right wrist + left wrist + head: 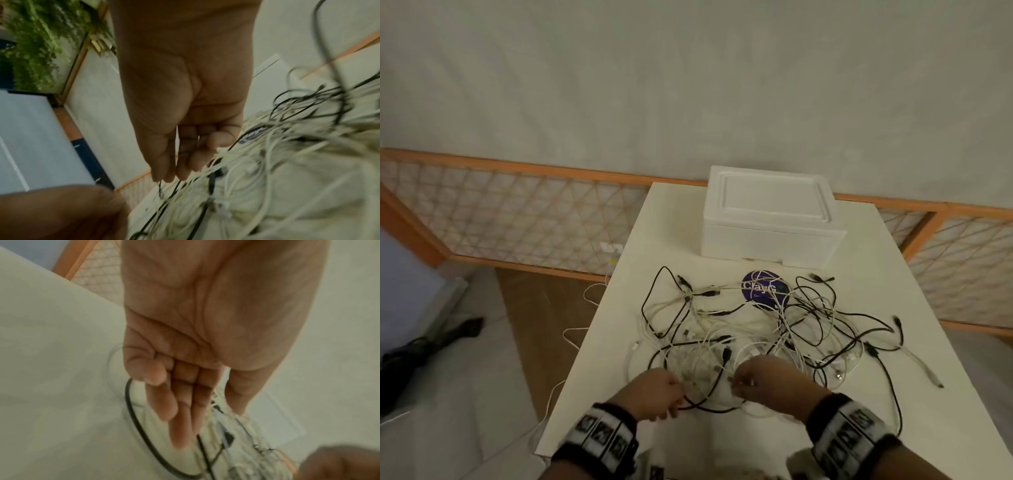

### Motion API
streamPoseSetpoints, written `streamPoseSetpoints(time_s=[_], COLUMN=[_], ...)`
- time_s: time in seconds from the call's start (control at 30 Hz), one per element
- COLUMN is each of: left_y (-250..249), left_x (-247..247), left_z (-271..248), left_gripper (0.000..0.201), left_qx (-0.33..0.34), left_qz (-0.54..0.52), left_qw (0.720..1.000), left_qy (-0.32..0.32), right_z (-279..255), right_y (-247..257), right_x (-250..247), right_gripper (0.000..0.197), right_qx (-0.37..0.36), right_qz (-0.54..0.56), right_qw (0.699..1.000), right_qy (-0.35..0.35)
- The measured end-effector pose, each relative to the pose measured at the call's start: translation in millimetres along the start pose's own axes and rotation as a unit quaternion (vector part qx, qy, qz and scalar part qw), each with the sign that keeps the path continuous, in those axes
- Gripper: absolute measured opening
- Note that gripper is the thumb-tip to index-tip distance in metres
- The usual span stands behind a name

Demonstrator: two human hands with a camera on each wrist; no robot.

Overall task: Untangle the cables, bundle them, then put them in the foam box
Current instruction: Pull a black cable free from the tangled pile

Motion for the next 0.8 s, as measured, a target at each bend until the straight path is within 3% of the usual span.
streamPoseSetpoints(time_s=[0.1,0.17,0.23,0.33,0.43,0.57,0.8], left_y=[8.1,9.7,10.3,5.1,-4.4,-17.3,-42.9], left_x=[2.6,1.4,-0.1,-4.2,-12.2,-40.8,-53.9], left_z=[18.4,22.5,24.6,26.0,27.5,43.9,61.9], left_gripper=[0.027,0.019,0.011,0.016,0.02,0.023,0.019], left_qx=[-0.078,-0.087,-0.074,-0.069,-0.074,-0.069,-0.056], left_qz=[-0.116,-0.229,-0.351,-0.489,-0.56,-0.626,-0.641], left_qw=[0.99,0.969,0.934,0.869,0.825,0.776,0.764], left_qy=[-0.009,-0.017,-0.009,0.01,0.015,-0.033,-0.052], right_z=[17.4,25.6,33.8,39.9,38.3,23.9,-8.3], right_y=[24.4,36.6,39.9,46.1,47.8,25.7,-12.1], right_x=[20.3,33.0,37.7,34.3,18.3,-3.3,-1.7], right_gripper=[0.039,0.044,0.04,0.025,0.017,0.009,0.015], right_qx=[-0.024,-0.037,-0.033,-0.036,-0.059,-0.042,0.024], right_qz=[-0.028,-0.072,-0.083,-0.063,-0.011,0.043,0.045], right_qw=[0.996,0.99,0.99,0.995,0.996,0.997,0.99], right_qy=[0.076,0.118,0.11,0.075,0.062,0.043,0.133])
Point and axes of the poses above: each hand's wrist, its own z-axis towards the middle knuckle, its own x-axis out of the palm, y = z × x, the point moved 5 cm from there along z, towards the middle knuckle, and after that the axes turned 5 degrees about -y, right-handed, at the moved point
